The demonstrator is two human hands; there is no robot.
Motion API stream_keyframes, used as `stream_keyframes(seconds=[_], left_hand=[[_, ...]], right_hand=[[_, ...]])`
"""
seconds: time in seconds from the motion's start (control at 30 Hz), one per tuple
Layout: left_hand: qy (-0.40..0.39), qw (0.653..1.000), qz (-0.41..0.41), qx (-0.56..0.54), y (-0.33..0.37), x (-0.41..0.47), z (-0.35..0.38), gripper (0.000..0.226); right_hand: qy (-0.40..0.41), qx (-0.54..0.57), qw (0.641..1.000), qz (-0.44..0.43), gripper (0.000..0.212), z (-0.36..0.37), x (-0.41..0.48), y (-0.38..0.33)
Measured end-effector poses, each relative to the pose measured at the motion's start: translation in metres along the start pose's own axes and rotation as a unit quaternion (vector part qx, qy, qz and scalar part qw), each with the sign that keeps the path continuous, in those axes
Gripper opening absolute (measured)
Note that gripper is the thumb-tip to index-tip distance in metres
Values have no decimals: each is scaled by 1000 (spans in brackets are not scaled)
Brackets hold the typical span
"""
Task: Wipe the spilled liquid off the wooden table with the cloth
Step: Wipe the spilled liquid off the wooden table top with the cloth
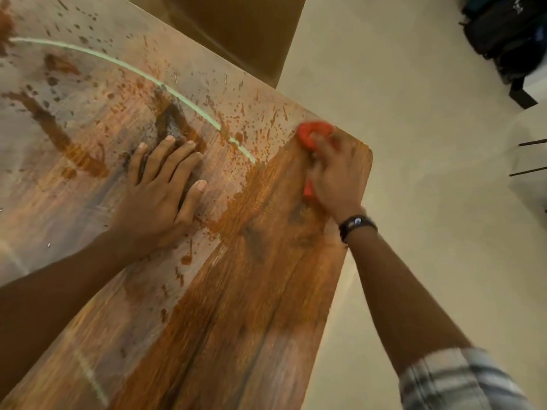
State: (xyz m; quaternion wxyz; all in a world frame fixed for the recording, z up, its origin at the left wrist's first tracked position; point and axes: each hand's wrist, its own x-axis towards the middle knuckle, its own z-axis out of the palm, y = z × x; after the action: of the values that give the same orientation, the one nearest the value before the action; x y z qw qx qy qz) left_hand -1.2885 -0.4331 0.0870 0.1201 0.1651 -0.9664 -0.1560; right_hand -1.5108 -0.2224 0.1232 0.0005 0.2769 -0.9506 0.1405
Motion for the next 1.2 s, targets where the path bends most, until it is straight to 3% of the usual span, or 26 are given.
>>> stream_keyframes(seconds=[0.13, 0.4, 0.47, 0.53, 0.7, 0.8, 0.93, 1.1, 1.2], left_hand=[[-4, 1000, -2, -5, 3, 0, -2, 57], [2, 999, -14, -30, 6, 0, -7, 59], [-1, 999, -18, -37, 6, 1, -8, 59], [-6, 999, -22, -44, 6, 1, -9, 60], [-19, 998, -24, -53, 7, -1, -10, 61], [-21, 998, -22, -52, 8, -1, -11, 60], [-19, 999, -19, -47, 7, -1, -10, 60], [-20, 999, -18, -43, 7, 1, -11, 59], [-19, 999, -17, -42, 8, 1, -11, 58]], right_hand=[[10, -19, 998, 54, 42, 0, 37, -4], [-91, 19, 975, -201, 57, 17, -186, -105], [-115, 28, 962, -246, 58, 15, -193, -96], [-87, 9, 971, -225, 55, 11, -154, -71], [9, 8, 1000, 5, 43, 3, 4, 13], [31, -7, 996, 79, 40, 1, 44, 29], [41, -25, 998, 43, 42, 4, -11, 5], [-50, 5, 998, -45, 51, 0, -155, -16], [-48, 6, 997, -59, 53, -13, -147, 11]])
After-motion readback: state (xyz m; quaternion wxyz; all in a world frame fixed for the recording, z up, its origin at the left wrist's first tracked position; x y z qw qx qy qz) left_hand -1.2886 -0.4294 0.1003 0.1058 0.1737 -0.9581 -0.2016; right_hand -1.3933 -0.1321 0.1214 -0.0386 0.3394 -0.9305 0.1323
